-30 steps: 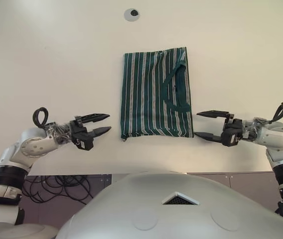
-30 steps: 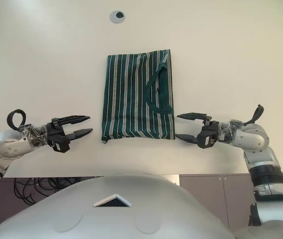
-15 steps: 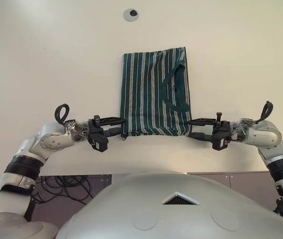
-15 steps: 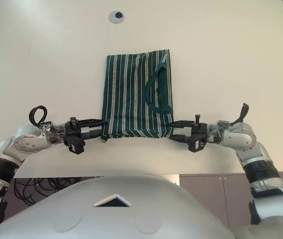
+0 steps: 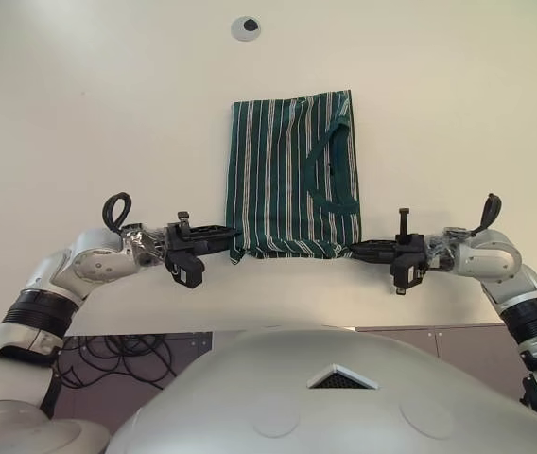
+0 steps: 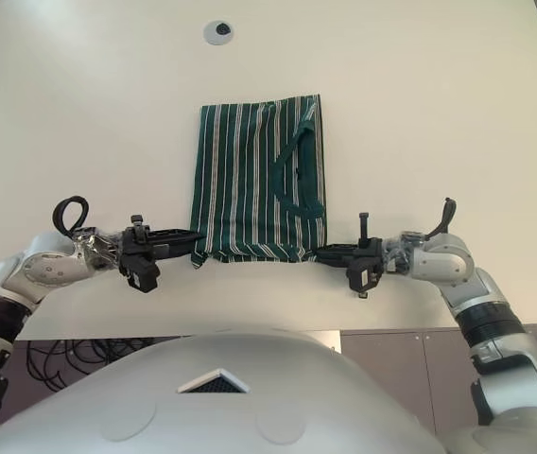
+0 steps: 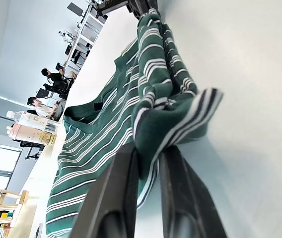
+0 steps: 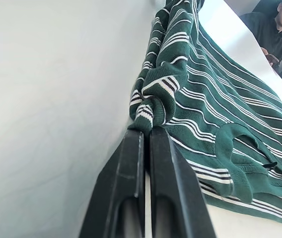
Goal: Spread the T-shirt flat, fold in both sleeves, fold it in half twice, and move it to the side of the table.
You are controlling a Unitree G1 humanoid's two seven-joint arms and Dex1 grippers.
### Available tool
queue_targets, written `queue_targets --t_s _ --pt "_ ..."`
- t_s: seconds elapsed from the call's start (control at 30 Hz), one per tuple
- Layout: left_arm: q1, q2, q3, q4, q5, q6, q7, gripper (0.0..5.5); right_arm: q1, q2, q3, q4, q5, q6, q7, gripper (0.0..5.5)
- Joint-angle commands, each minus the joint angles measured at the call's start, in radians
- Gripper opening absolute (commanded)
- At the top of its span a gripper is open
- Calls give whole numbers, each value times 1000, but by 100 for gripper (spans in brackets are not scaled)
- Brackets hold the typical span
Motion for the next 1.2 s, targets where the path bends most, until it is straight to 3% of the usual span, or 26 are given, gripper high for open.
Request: queue_targets --t_s 0.03,0.13,0.27,0.37,0.53,0.7,0.9,1.2 --pt "89 -13 -122 54 83 77 -108 25 21 -42 26 -4 22 73 48 0" --pt "126 35 -173 -54 -137 192 -227 11 90 -107 47 -160 268 317 171 0" --pt "166 213 -200 -351 -596 555 -502 0 176 -237 3 -409 645 702 348 0" --pt "196 297 -157 -526 -832 752 -608 0 213 -281 -56 -480 766 838 428 0" --pt "271 331 -66 -683 -1059 960 -711 0 286 -313 -161 -627 901 1022 500 0" --pt "286 279 50 -684 -1141 1057 -746 0 252 -234 -224 -650 868 1079 433 0" --pt "250 150 164 -563 -1169 1151 -748 0 92 -53 -250 -570 809 1193 214 0" --pt "73 -70 216 -307 -978 1206 -661 0 -45 95 -273 -391 658 1239 84 0"
